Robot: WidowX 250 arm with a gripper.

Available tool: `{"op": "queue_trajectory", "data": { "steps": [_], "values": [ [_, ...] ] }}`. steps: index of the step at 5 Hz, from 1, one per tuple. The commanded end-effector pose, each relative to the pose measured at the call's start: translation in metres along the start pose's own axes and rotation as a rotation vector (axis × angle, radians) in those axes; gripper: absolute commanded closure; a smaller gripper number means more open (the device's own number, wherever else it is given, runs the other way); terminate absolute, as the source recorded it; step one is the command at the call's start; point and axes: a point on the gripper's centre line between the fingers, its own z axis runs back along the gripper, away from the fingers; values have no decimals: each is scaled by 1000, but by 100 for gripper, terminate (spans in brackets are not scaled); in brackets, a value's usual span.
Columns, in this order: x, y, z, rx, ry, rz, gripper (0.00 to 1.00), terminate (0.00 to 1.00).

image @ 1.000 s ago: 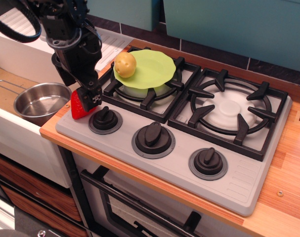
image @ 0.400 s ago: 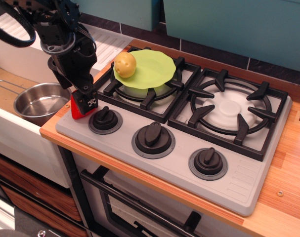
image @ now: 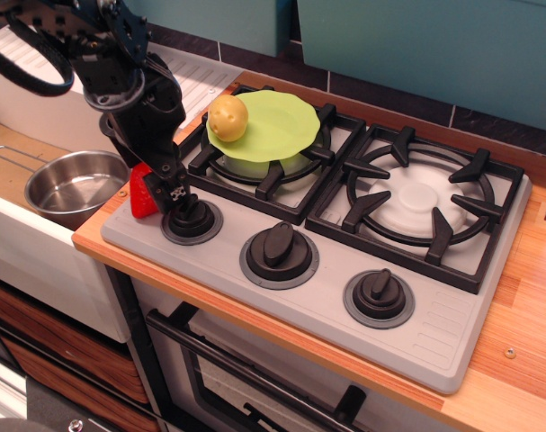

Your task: Put potato on plate and strawberry in pot or pan in sink

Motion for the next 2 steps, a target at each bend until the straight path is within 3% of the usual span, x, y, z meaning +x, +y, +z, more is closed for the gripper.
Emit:
{"op": "queue_trajectory", "data": {
  "steps": [1,2],
  "values": [
    [7,3,0,10,-26,-11,0,0],
    [3,2,8,-11,-26,-10,0,0]
  ]
}}
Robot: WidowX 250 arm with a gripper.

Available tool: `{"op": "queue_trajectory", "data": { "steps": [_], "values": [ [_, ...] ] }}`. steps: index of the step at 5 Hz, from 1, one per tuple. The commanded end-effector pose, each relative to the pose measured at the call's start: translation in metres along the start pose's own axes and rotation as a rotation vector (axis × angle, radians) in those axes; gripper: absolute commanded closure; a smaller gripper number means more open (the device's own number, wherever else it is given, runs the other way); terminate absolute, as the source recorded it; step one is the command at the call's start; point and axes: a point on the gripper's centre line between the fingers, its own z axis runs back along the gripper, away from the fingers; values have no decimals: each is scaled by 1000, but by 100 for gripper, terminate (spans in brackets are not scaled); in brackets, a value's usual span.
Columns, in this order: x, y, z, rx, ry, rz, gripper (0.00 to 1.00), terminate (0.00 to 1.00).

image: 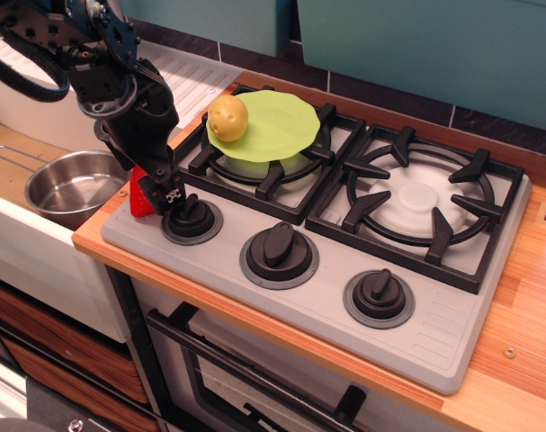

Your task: Put potato on plate and strawberry in pot or pan in sink

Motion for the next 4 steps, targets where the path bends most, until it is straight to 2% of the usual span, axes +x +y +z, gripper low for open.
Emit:
{"op": "queue_trajectory", "data": {
  "steps": [1,2,3,4],
  "values": [
    [2,0,19,-21,-5,-3,0,0],
    [1,-5,24,-30,-4,-8,100,0],
    [1,-6,30,-40,4,-10,100,0],
    [1,-2,48,-47,35,-23,100,0]
  ]
}}
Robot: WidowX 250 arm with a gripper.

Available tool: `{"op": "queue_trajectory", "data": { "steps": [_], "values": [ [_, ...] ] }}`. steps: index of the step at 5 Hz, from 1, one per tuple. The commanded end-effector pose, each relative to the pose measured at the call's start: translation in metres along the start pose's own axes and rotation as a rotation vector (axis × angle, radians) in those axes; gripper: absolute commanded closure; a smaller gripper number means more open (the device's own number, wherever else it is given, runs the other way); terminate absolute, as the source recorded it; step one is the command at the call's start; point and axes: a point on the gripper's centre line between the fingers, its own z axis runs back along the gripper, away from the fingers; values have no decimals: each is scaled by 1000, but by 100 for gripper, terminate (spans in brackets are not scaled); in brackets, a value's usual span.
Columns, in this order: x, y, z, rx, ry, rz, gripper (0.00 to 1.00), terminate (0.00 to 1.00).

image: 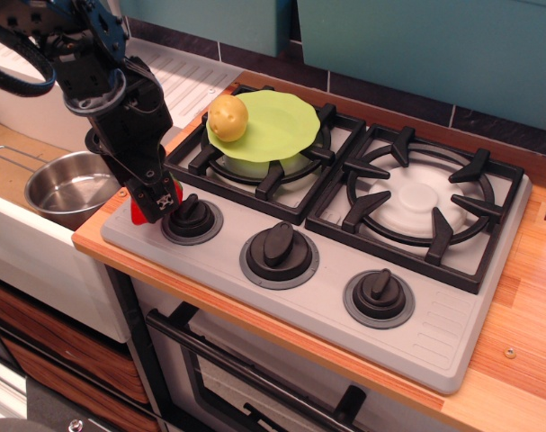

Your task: Put potato on plate and strawberry in pot or pan in sink

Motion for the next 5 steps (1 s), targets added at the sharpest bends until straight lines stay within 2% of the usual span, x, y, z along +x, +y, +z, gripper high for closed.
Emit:
{"op": "queue_trajectory", "data": {
  "steps": [1,2,3,5],
  "values": [
    [11,28,42,42,-4,-75,100,0],
    [2,65,42,39,-18,-172,100,0],
    [-7,96,44,49,2,-221,100,0],
    [-29,126,51,57,21,-248,100,0]
  ]
}}
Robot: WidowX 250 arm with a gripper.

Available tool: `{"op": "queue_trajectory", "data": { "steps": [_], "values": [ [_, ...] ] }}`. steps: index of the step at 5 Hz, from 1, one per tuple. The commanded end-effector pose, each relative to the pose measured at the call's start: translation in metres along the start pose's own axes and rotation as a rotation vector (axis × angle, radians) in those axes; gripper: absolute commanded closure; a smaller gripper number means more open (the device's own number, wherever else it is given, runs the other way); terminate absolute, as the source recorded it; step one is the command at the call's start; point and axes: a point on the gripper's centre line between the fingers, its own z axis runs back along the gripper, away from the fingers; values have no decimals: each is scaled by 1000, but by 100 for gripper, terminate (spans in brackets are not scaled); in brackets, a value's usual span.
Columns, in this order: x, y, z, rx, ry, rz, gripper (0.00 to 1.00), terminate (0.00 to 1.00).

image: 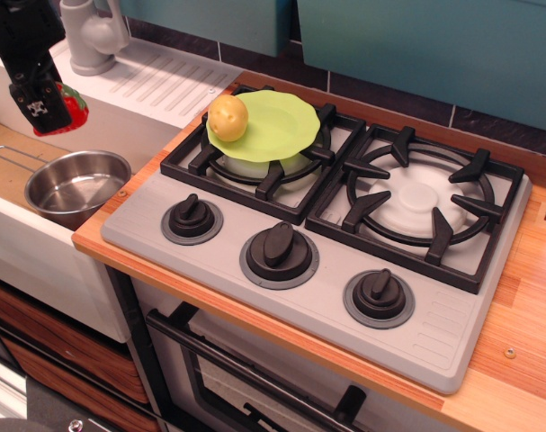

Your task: Put potato on plate and strawberry in pot or pan in sink

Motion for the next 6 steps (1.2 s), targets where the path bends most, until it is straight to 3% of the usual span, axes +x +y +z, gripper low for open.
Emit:
{"op": "queue_trajectory", "data": {
  "steps": [1,2,3,5,6],
  "values": [
    [-12,21,15,72,-6,-35,100,0],
    [-17,24,16,74,-14,-59,100,0],
    [7,23,9,103,9,-30,100,0],
    [28,29,-28,94,-80,-41,100,0],
    [29,30,-31,91,-84,-35,100,0]
  ]
}}
